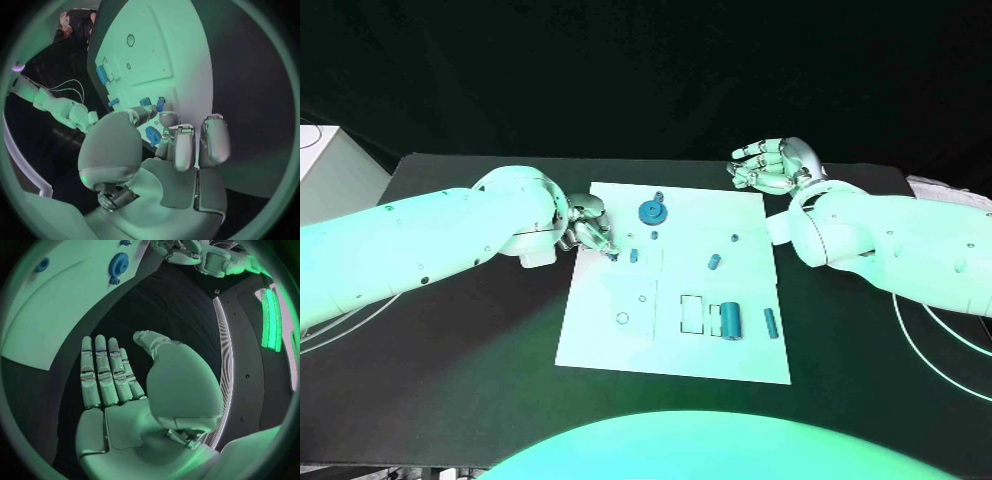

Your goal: Assemble the parts on the task board

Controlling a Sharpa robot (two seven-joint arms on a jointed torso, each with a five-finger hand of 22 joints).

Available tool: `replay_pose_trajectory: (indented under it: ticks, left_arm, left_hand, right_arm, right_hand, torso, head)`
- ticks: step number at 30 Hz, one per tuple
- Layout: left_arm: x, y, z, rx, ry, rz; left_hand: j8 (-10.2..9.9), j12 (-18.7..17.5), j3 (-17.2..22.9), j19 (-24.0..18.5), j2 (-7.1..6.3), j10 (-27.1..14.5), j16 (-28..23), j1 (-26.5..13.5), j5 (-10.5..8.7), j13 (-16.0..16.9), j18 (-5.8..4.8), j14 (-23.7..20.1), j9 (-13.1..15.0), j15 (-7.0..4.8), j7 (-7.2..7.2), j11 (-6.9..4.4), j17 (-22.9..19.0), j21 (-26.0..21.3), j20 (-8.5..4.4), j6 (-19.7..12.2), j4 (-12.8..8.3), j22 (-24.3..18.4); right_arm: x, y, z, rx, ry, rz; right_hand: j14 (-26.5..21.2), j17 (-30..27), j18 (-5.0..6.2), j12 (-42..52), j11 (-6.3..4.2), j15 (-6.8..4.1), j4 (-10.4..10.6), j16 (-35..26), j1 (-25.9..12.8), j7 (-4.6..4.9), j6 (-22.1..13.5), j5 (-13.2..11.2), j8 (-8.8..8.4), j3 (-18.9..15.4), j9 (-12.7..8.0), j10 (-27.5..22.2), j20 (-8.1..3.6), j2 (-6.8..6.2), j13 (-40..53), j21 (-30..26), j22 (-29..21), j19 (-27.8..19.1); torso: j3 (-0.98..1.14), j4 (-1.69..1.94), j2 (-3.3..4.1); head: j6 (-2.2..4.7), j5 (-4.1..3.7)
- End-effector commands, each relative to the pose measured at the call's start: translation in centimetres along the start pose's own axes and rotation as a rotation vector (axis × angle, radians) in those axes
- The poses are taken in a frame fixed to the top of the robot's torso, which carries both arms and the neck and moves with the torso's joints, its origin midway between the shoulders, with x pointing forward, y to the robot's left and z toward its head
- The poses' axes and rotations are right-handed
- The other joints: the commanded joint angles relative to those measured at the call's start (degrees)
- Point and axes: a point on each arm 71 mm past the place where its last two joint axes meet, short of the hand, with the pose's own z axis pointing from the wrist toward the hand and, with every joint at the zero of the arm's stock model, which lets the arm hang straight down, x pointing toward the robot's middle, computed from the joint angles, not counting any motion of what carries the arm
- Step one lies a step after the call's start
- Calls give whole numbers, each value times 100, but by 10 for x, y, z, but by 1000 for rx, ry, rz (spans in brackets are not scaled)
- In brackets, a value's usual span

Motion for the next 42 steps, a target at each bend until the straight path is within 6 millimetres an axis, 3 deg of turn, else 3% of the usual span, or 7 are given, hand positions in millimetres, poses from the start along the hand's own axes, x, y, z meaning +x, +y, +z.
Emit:
replay_pose_trajectory:
  ticks: [1, 26, 42]
  left_arm:
    - [2, 0, 1, 5, 11, 2]
    - [2, -4, 3, 26, 73, -34]
    - [1, 0, 3, 18, 114, -33]
  left_hand:
    - [37, 27, 1092, 48, 20, 53, 35, -8, 20, 16, -63, 473, 5, -26, -18, -10, 1014, 28, -1, 66, -1057, 9]
    - [38, 48, 1122, 69, 0, 84, 47, -9, 28, 54, -71, 482, 7, -29, -24, -15, 1044, 43, -4, 87, -1085, 48]
    - [36, 57, 1151, 74, -25, 105, 62, -12, 49, 72, -73, 491, 7, -33, -28, -19, 1078, 47, -7, 108, -1114, 57]
  right_arm:
    - [2, 1, 0, -15, 17, 1]
    - [5, 1, 1, -14, 22, 2]
    - [5, 0, 1, -12, 21, 2]
  right_hand:
    - [-25, -7, 78, 16, 16, 13, -24, -21, -15, 246, -34, 15, 23, 3, -6, -22, 8, 34, -7, 6, -6, -27]
    - [-17, -24, 78, 22, 15, 13, -30, -26, -28, 247, -34, 43, 28, 8, -11, -22, 9, 33, -15, 10, -44, -21]
    - [-17, -24, 78, 22, 15, 13, -30, -26, -28, 247, -34, 43, 28, 8, -11, -22, 9, 33, -15, 10, -44, -21]
  torso:
    - [-1, 0, -4]
    - [9, 0, -5]
    - [2, -2, -7]
  head:
    - [1, 0]
    - [1, -14]
    - [1, -21]
